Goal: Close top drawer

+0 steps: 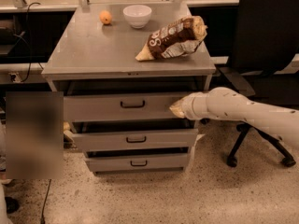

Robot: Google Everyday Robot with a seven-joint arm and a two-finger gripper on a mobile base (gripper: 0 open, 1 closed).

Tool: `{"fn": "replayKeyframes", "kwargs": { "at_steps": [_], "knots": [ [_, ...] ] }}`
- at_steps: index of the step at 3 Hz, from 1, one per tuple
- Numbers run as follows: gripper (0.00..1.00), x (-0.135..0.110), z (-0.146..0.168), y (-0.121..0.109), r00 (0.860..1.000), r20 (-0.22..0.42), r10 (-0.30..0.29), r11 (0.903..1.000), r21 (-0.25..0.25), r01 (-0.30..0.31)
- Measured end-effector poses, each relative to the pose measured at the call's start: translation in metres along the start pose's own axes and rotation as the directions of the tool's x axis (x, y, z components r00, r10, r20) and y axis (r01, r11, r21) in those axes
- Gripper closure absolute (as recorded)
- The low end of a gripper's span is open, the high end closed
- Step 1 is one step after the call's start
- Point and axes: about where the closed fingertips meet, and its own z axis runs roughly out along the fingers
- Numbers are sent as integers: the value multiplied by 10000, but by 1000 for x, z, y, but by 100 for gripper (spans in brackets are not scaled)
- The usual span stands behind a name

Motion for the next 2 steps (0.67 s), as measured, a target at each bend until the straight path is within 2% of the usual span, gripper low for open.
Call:
{"fn": "replayKeyframes", "kwargs": {
  "at_steps": [1, 2],
  "knots": [
    [100, -8, 1, -12, 9997, 238, -29, 9997, 250, 23],
    [100, -8, -12, -6, 9993, 360, 63, 9990, 451, -79]
  ]
}}
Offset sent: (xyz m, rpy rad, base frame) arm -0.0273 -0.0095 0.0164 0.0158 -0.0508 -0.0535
